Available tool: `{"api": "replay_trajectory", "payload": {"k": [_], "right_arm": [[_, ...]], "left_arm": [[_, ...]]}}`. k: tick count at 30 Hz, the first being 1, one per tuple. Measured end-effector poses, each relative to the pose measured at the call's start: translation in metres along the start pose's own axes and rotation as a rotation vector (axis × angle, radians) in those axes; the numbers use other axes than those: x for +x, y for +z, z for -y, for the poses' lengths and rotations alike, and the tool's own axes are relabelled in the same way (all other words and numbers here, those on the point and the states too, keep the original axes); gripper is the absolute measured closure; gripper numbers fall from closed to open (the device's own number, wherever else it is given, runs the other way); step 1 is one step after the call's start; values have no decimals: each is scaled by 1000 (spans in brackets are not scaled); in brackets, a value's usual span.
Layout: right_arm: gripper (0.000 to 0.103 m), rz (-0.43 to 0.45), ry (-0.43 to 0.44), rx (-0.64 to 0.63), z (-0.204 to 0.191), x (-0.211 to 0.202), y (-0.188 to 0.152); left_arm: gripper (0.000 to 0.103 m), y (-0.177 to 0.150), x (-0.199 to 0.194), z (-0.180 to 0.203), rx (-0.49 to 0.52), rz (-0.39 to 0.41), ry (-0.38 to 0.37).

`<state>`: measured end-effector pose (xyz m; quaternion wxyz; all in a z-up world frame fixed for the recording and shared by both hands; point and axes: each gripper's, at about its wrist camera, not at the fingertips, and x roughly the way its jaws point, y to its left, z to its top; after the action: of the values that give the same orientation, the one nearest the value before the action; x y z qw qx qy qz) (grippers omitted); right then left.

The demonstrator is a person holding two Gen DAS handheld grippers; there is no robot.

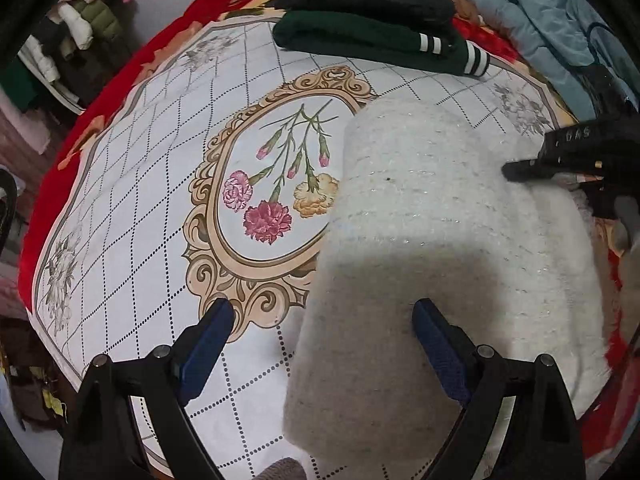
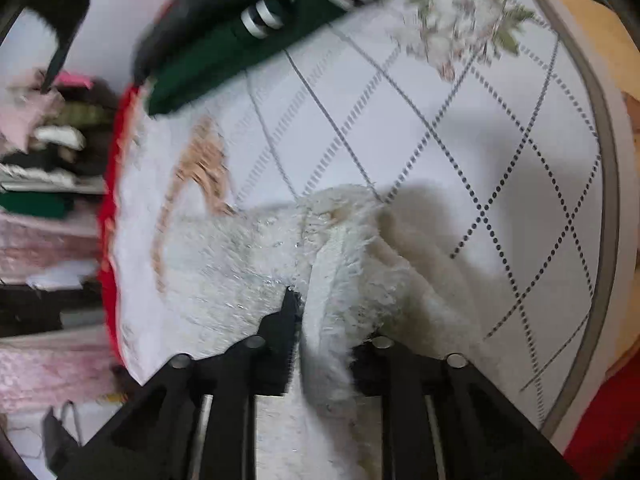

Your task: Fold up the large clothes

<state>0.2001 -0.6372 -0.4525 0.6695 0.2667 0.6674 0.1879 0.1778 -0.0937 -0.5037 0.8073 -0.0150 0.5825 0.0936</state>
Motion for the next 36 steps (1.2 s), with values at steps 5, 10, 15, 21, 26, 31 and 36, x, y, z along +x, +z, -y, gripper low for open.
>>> {"api": "replay_trajectory", "payload": {"k": [5, 10, 15, 21, 26, 31, 36], "right_arm": [[38, 75, -4, 81, -1, -69, -39], [38, 17, 111, 358, 26, -106, -150], [38, -67, 188, 381, 8, -53, -181], [98, -18, 53, 270, -13, -46, -172], [98, 120, -120, 282, -4, -84, -173], [98, 47, -162, 408, 55, -25, -160], [88, 7, -79, 361, 46, -45, -143]], "left_arm": [[12, 7, -25, -23, -63, 7, -46], [12, 14, -42, -48, -96, 35, -6], [12, 17, -33, -56, -68, 20, 6], [12, 14, -23, -49, -27, -11, -15], [12, 9, -17, -33, 22, -24, -36], [12, 8, 5, -21, 53, -54, -44], [12, 12, 14, -32, -47, -79, -181]]}}
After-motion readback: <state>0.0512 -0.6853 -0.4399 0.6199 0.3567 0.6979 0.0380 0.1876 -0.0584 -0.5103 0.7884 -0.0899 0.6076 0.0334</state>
